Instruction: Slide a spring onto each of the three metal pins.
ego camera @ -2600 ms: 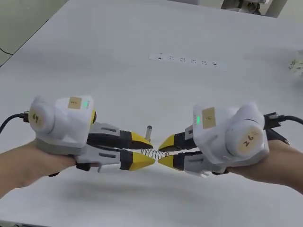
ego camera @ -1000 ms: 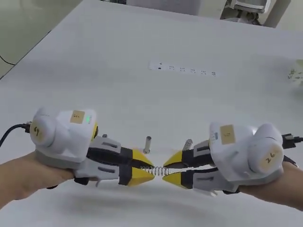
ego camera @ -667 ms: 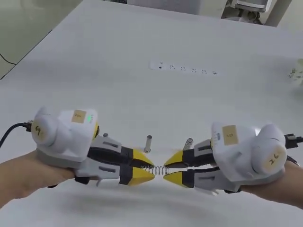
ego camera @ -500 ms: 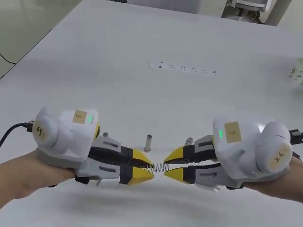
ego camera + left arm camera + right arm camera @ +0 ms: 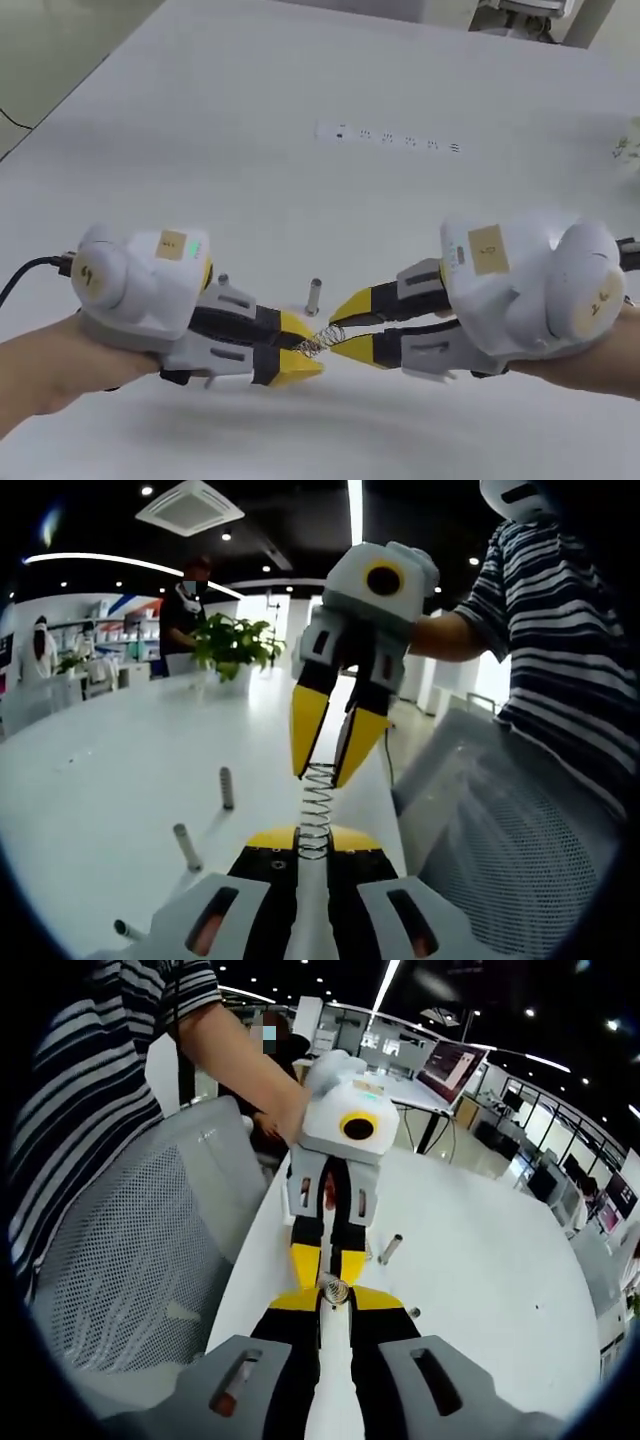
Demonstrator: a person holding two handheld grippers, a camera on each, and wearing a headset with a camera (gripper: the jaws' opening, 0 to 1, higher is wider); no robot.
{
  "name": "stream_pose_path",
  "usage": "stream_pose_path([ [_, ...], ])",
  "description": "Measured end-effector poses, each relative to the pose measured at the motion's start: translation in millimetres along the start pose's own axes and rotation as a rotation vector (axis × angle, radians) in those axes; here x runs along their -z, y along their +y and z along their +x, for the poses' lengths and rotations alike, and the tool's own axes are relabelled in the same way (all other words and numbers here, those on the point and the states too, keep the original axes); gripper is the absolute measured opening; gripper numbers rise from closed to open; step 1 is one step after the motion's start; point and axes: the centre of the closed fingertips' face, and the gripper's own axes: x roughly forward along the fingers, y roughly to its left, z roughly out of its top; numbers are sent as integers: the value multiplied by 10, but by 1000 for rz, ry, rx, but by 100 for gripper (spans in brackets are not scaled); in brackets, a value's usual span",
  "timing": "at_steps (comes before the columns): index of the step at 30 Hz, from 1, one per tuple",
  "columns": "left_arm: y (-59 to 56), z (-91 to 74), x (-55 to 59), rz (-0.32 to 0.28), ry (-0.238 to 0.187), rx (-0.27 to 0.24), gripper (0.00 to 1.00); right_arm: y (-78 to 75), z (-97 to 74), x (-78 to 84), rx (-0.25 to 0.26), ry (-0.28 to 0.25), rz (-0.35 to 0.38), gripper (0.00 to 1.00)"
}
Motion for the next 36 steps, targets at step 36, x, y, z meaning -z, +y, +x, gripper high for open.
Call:
stream_pose_path([
  [36,18,-5,-129,-18,-32,-23,4,-58,29,-257,40,-105,9,7],
])
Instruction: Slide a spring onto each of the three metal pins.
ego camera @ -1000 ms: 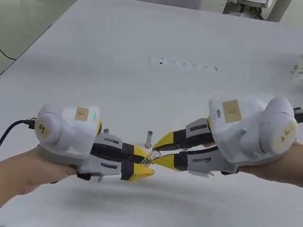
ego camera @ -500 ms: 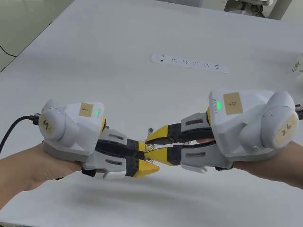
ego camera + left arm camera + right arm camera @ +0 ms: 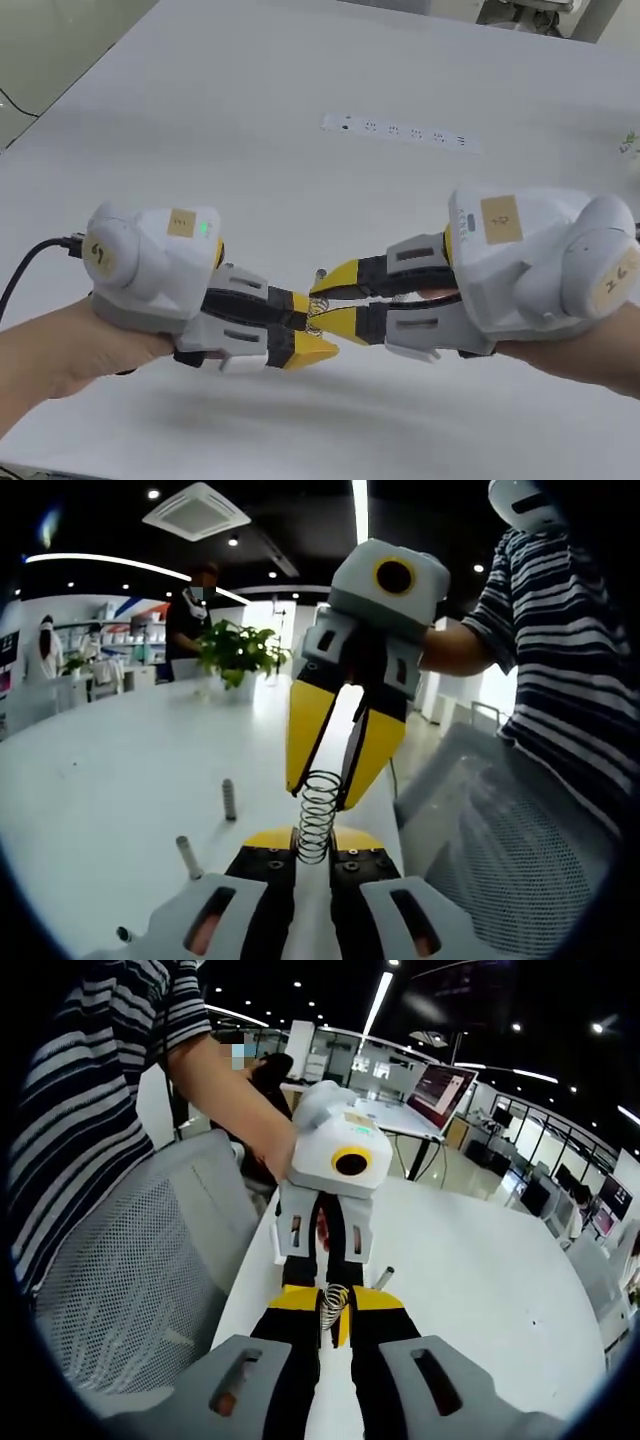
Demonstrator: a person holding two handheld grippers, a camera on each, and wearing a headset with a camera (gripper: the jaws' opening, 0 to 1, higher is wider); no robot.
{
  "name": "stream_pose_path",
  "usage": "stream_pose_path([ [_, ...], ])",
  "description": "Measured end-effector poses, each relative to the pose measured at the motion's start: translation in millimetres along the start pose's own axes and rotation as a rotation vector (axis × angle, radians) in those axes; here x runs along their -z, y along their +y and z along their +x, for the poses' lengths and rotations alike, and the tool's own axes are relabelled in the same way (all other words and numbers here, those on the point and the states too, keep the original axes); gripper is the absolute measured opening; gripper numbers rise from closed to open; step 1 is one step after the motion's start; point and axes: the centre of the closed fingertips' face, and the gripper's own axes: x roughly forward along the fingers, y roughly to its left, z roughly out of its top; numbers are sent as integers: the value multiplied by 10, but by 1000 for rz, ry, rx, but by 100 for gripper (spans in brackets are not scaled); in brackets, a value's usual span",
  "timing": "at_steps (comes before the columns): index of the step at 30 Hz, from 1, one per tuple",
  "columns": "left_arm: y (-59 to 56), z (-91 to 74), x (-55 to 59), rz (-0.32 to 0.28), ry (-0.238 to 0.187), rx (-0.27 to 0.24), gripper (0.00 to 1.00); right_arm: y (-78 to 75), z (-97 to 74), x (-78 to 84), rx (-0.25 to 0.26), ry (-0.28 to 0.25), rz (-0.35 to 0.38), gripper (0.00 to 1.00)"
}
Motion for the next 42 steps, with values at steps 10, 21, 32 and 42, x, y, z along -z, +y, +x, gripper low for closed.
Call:
stream_pose_path([
  [10,18,-64,22,-6,6,-12,11,-48,-22,1,22,5,-5,7],
  [21,96,-272,124,-32,9,-46,19,-72,-38,42,35,14,-1,7],
  [32,186,-455,192,-71,-16,-112,23,-110,-47,90,56,28,-7,7],
  [42,318,-755,280,-109,-39,-209,33,-153,-58,133,78,34,-3,7],
])
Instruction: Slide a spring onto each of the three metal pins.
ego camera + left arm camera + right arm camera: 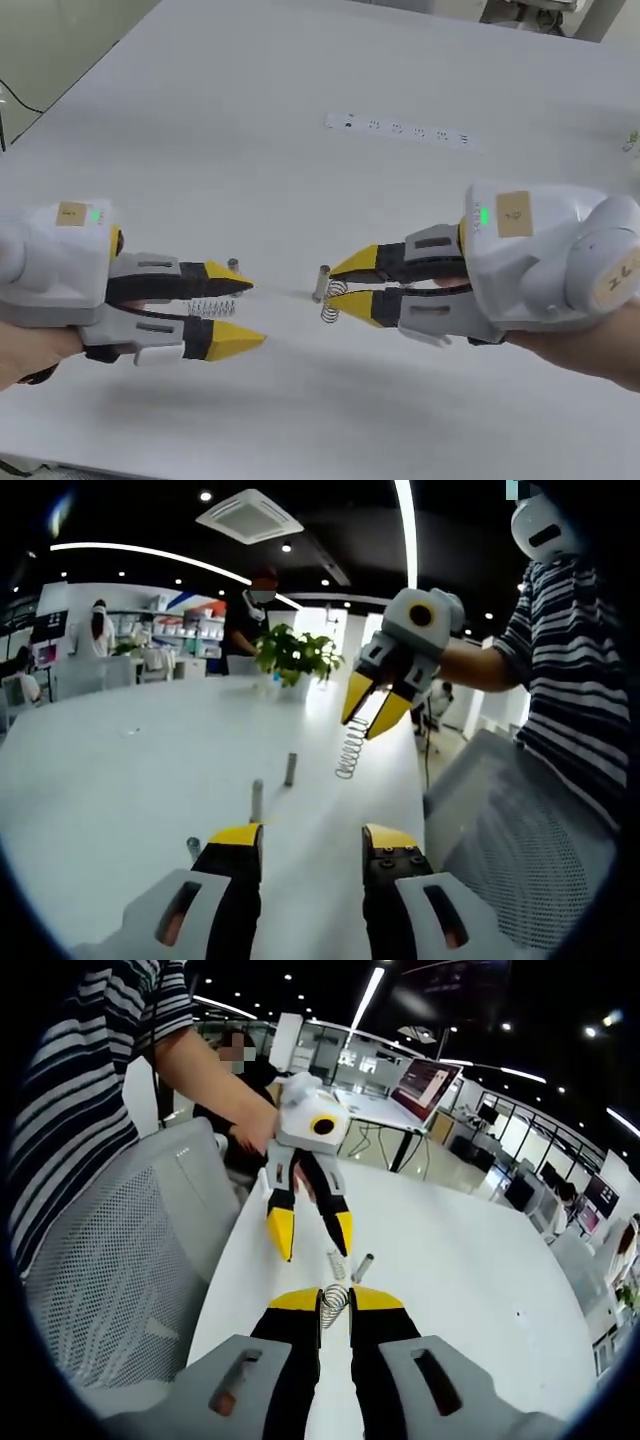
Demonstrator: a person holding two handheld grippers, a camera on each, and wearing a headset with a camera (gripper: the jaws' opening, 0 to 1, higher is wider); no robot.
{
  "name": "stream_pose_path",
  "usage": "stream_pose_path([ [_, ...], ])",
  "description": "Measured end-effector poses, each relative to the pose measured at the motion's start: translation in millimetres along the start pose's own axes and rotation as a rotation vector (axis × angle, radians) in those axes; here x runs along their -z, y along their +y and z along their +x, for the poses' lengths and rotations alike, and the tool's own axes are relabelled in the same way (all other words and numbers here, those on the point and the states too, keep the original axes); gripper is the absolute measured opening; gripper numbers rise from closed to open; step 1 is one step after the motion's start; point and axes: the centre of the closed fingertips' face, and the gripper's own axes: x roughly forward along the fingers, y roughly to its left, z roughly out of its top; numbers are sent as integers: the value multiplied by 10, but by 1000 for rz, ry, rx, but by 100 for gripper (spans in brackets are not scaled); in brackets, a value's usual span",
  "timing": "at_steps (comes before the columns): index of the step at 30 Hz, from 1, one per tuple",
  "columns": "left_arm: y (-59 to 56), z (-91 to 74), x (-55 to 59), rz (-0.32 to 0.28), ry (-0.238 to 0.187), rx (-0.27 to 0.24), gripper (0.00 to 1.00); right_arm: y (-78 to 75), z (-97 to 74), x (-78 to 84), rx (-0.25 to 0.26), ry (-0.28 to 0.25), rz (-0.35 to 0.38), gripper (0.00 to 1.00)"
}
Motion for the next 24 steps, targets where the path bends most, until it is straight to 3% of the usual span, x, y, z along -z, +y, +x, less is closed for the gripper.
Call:
stream_pose_path([
  [10,159,-225,50,-22,-9,-68,43,-45,12,32,20,9,-6,7],
  [24,312,-403,108,-45,-19,-139,76,-138,14,117,70,16,14,8],
])
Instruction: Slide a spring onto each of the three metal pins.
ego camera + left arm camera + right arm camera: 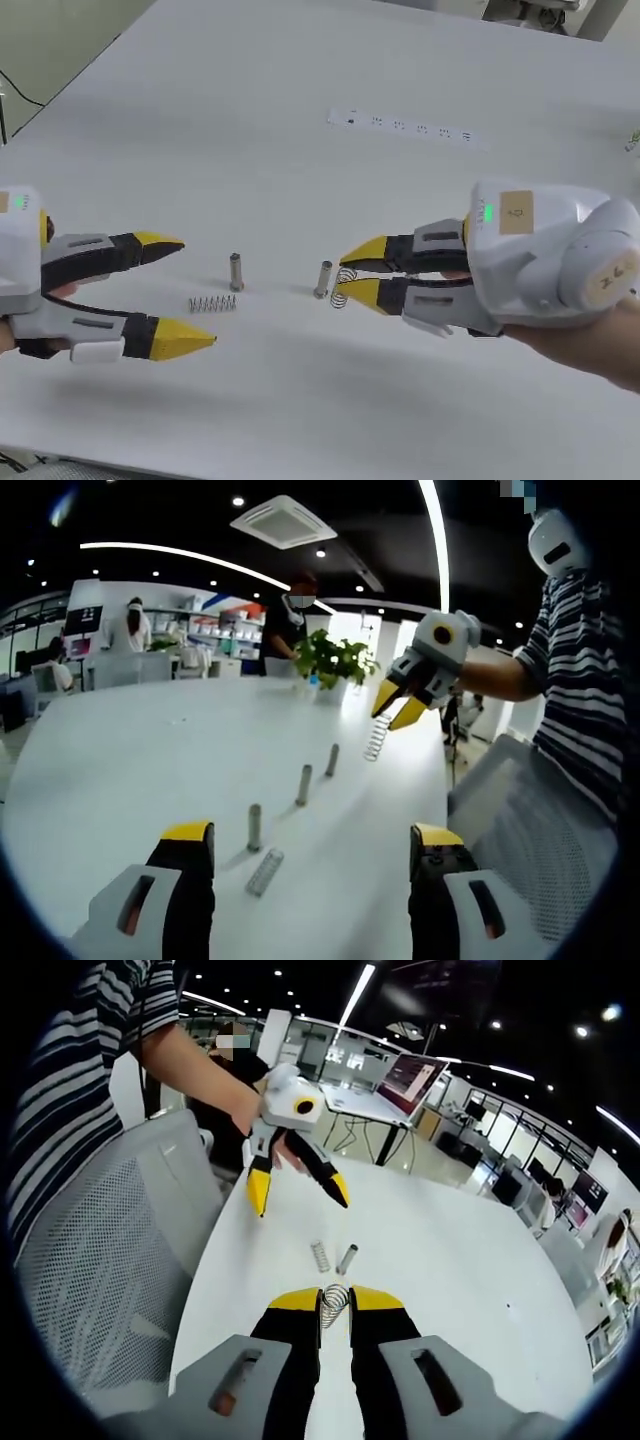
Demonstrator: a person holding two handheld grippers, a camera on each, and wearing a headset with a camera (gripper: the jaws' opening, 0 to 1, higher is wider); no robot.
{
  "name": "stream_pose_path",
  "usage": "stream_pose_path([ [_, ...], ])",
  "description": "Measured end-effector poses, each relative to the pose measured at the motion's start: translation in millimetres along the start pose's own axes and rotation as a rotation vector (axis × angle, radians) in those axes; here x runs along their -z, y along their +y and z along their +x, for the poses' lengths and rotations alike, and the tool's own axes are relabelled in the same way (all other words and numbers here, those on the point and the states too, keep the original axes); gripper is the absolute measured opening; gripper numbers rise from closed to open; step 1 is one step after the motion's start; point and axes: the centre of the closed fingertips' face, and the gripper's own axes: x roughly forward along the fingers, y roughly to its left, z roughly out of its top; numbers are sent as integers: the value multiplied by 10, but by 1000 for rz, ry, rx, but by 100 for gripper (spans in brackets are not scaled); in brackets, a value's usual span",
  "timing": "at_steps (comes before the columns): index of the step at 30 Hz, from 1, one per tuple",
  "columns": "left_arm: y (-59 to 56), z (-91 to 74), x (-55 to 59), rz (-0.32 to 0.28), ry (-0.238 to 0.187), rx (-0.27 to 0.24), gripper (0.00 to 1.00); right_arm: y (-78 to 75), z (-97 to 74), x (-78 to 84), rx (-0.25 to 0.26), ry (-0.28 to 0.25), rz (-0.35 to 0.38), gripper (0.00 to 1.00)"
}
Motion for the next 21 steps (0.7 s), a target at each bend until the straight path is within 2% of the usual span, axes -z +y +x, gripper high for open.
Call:
stream_pose_path([
  [7,53,-49,63,-3,7,-35,91,-114,26,44,34,3,20,8],
  [13,103,-87,86,-18,2,-57,96,-208,81,68,49,11,24,8],
  [21,155,-124,85,-29,-8,-79,98,-453,156,136,120,20,72,8],
])
